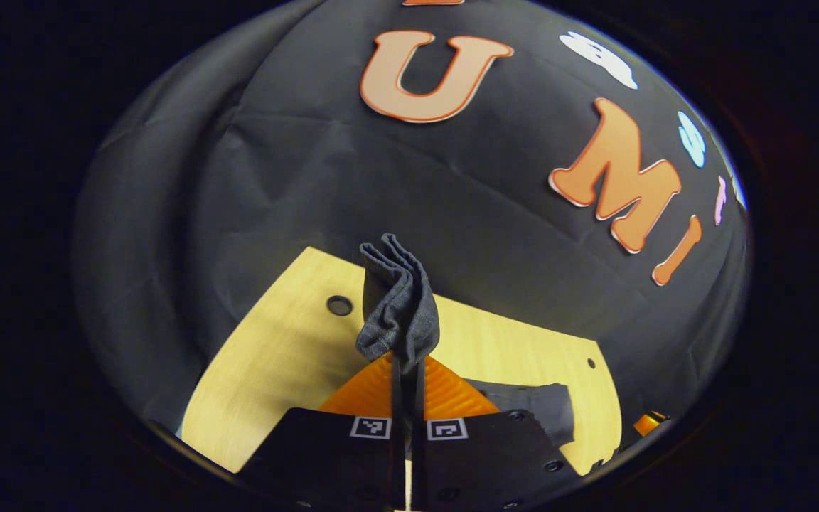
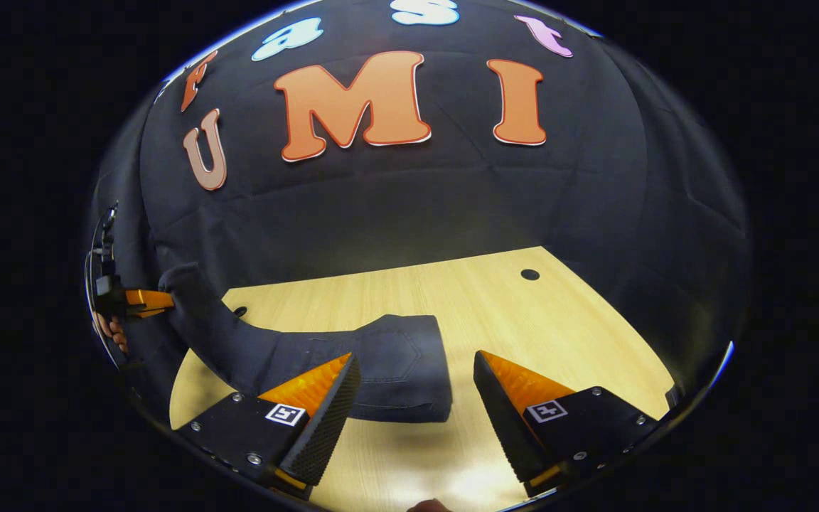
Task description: Grasp the waist and the cuffs of the jeans and fold them to make the two legs overlap; first hold the waist and fold one-third of the jeans toward the cuffs, then hold the cuffs and fold the remaining one-third in the same direction to finish folding.
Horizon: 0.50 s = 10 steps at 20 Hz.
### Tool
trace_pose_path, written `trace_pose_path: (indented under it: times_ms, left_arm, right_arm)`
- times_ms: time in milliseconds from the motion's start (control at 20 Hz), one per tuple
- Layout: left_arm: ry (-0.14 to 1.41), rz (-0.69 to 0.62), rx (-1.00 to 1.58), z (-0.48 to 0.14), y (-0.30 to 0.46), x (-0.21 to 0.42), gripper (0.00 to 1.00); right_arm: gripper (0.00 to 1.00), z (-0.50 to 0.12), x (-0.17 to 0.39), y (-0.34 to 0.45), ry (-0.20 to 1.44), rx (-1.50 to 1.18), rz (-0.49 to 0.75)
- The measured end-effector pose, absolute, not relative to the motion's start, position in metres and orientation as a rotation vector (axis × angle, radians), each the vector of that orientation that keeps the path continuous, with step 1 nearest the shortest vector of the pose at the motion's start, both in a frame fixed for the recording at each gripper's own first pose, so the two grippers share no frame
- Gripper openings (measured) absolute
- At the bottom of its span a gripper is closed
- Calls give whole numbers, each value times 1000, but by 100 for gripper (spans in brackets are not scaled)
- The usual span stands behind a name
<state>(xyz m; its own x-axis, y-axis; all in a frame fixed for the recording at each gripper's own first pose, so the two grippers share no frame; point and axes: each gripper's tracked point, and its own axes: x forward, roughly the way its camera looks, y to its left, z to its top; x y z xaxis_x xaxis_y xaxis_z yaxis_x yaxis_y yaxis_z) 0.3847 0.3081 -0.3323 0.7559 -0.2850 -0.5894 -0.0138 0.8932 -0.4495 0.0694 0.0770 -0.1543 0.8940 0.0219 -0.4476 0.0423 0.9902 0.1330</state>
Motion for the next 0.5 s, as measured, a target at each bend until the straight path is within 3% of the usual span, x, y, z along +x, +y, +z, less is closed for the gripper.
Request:
trace_pose_path:
  times_ms: [500]
  left_arm:
    - [659, -269, -384, -261, 174, 387, 4]
  right_arm:
    - [97, -156, 82, 15, 447, 191, 8]
